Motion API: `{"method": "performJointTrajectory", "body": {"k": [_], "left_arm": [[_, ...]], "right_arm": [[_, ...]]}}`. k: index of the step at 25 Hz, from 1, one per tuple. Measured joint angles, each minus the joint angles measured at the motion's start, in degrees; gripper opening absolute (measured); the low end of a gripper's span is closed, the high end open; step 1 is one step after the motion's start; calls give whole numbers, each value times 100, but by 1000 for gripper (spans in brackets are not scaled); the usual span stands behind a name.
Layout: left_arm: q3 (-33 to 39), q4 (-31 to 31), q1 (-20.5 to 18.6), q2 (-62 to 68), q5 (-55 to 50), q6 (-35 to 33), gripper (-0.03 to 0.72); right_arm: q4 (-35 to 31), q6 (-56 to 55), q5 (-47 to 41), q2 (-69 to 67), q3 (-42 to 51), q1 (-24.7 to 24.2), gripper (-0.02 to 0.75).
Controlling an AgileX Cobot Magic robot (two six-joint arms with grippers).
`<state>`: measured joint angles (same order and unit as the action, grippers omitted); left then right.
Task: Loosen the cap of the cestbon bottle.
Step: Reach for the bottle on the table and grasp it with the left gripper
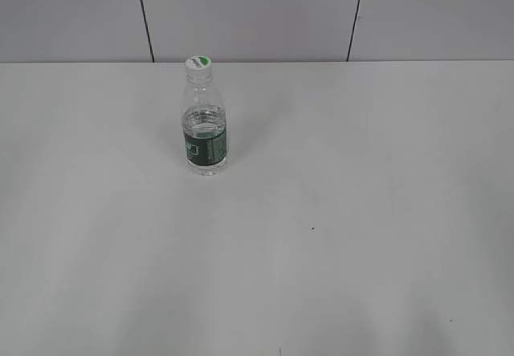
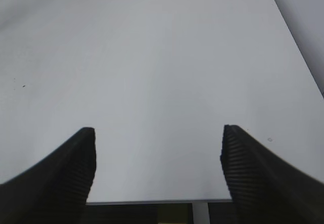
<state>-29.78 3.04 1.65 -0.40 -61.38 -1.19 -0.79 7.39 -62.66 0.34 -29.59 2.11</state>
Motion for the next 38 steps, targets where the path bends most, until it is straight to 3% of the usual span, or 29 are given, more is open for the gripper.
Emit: {"method": "performJointTrajectory", "body": {"k": [20,32,38], "left_arm": [[-163,193,0,229,398,0,515],[-694,-69,0,2552,3256,-333,514],[-743,-69,6,3852,5337,-433,514]], "right_arm": [[0,0,0,0,0,0,588],[0,0,0,0,0,0,588],[0,0,0,0,0,0,588]]}}
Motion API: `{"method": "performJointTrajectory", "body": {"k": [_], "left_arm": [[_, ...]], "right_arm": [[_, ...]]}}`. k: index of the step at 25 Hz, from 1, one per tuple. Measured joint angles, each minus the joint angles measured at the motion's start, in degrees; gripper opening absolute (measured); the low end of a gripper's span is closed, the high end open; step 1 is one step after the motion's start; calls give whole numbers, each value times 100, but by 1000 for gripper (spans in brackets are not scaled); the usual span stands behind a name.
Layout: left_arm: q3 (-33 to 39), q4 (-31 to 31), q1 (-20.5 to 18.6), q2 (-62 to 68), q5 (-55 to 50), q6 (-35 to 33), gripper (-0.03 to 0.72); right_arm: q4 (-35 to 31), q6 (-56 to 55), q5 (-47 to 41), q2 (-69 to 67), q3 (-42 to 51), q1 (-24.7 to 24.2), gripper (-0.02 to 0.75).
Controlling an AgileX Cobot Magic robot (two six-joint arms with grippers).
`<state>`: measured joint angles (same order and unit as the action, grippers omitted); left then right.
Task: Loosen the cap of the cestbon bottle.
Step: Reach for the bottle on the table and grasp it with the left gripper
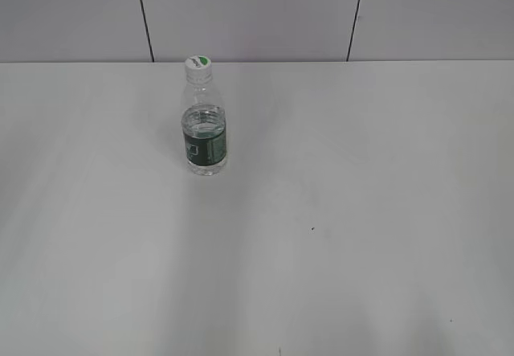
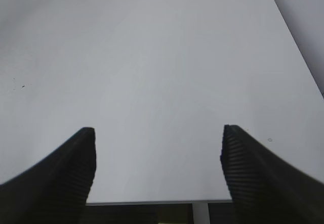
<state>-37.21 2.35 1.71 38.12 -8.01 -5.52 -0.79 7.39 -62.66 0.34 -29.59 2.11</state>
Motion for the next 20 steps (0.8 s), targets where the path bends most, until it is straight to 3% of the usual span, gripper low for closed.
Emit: {"method": "performJointTrajectory", "body": {"k": [3,11,16,20], "left_arm": [[0,61,127,685,867,0,514],[-3,296,1065,2810,2937,-6,514],[85,316,1131,3892,4029,552,514],[361,809,1135,4698,5201,1045,514]], "right_arm": [[0,0,0,0,0,0,588],[0,0,2,0,0,0,587],[0,0,2,0,0,0,587],[0,0,2,0,0,0,587]]}}
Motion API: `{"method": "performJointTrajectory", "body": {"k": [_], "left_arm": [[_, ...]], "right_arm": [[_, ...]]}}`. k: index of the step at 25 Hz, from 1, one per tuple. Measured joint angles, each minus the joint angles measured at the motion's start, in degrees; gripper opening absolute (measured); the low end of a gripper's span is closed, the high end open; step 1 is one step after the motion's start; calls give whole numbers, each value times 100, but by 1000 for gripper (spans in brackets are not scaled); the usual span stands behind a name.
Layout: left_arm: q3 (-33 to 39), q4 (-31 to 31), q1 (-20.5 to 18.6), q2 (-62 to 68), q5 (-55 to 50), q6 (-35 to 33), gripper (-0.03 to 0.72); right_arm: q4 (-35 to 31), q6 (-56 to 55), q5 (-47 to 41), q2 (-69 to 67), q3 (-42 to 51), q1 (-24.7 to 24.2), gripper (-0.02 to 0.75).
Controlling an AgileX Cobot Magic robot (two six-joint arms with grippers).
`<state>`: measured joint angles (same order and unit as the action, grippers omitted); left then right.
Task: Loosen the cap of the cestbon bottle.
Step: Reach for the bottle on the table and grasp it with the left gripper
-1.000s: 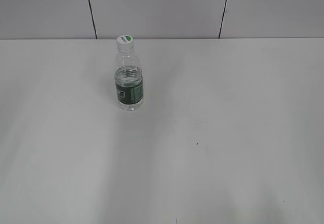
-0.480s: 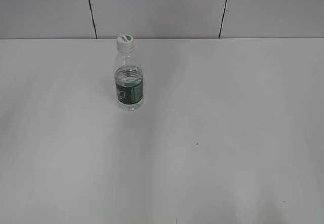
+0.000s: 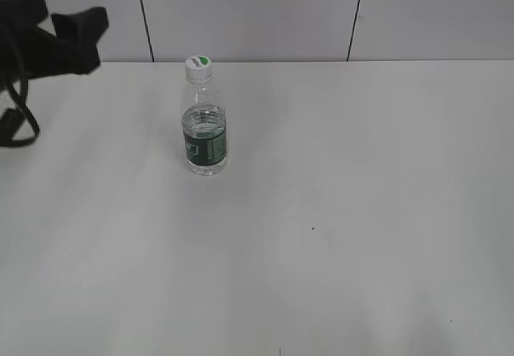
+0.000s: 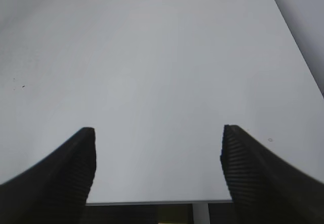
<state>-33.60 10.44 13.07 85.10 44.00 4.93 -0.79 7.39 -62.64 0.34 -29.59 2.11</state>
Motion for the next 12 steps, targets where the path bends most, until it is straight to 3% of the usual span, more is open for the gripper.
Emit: {"method": "performJointTrajectory", "body": {"k": [12], "left_arm": [[114,1264,7,2564,2409,337,514]], "right_arm": [[0,0,0,0,0,0,587]]}}
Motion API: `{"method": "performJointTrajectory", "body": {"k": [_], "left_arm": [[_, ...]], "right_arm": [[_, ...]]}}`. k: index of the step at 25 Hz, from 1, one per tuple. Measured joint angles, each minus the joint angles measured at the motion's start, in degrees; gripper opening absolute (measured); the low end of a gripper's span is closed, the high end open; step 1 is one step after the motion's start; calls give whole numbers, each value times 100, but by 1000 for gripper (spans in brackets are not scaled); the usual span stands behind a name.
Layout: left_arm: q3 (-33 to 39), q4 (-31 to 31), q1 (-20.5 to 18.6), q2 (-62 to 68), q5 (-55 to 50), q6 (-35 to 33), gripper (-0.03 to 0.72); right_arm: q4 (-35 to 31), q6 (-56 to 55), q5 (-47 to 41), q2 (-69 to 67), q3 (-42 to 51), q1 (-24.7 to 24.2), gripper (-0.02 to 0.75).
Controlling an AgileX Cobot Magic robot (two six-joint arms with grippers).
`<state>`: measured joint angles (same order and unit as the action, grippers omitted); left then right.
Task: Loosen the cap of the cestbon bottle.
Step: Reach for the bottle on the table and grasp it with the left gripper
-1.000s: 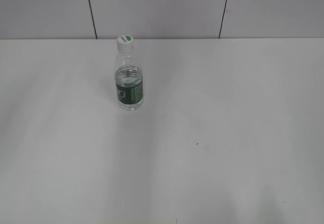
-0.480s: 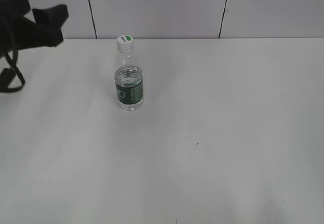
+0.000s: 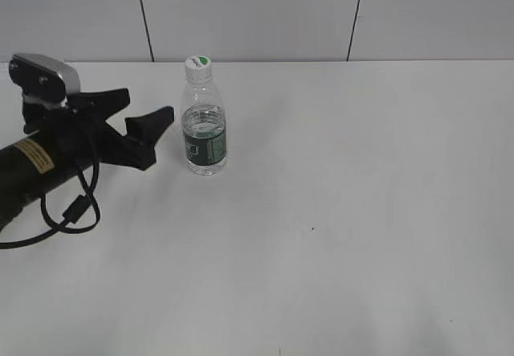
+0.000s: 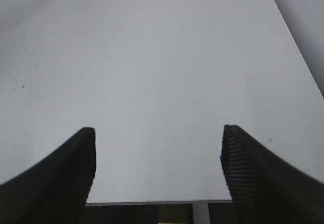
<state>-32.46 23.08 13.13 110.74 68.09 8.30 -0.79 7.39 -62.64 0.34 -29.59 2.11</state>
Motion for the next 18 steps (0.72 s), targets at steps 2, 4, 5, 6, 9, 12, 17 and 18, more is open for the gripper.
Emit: {"method": "performJointTrajectory", "body": {"k": [2,4,5,6,9,12,17,18], "left_arm": [[0,95,0,245,20,0,514],[13,120,0,387,32,0,515],[24,144,0,438,39,0,517],[31,166,0,467,39,0,522],[31,291,0,552,79,0,568],[31,428,0,721,98,2,606],[-197,696,0,970,86,2,610],[-281,742,0,1012,93,2,609]], "right_arm": [[0,0,0,0,0,0,587],[0,0,5,0,0,0,587],[0,0,5,0,0,0,587],[0,0,5,0,0,0,587],[0,0,5,0,0,0,587],[0,0,5,0,0,0,587],[0,0,5,0,0,0,587],[0,0,5,0,0,0,587]]}}
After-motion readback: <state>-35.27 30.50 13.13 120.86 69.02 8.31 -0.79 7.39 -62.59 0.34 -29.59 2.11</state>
